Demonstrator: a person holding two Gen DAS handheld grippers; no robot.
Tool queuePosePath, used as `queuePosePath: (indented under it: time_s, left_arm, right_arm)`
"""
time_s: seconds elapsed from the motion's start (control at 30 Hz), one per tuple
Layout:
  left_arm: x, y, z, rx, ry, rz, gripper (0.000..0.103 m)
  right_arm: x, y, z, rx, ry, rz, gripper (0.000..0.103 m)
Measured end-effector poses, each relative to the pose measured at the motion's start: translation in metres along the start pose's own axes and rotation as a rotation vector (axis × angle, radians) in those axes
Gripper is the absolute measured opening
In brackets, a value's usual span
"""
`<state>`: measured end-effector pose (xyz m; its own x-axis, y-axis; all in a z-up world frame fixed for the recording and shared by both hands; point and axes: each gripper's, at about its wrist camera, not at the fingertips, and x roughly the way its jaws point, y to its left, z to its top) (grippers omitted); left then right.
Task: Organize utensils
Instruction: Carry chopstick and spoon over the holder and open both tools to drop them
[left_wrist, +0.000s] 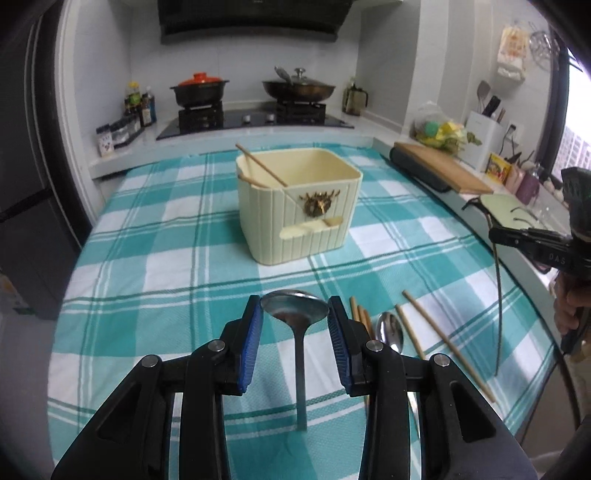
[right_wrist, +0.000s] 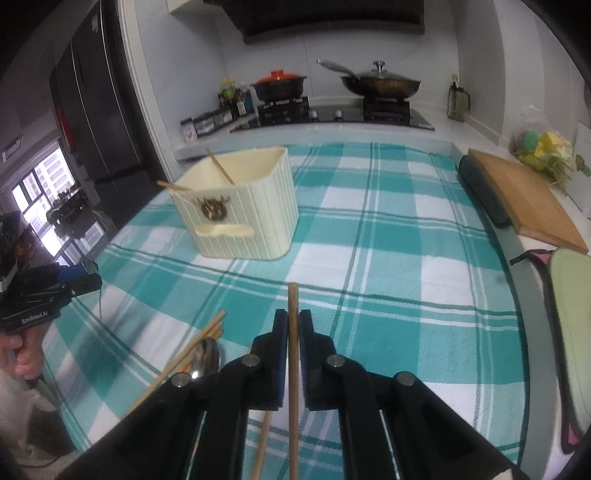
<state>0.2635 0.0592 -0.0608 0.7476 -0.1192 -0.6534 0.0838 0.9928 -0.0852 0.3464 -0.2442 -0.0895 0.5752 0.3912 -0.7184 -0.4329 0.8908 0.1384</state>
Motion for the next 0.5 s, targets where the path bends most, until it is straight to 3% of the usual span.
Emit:
queuePosePath:
  time_s: [0.23, 0.5]
  left_arm:
    - [-0.044, 0.001, 0.005, -0.032, -0.097, -0.024, 0.036]
    - [-0.06, -0.002, 0.012, -0.033, -0.111, -0.044, 0.036]
  right_arm:
    - [-0.077, 0.018, -0.003, 0.003, -0.214, -0.019, 0.006]
    - [-0.101, 0.038, 0.002, -0.002, -0.339, -0.03, 0.006]
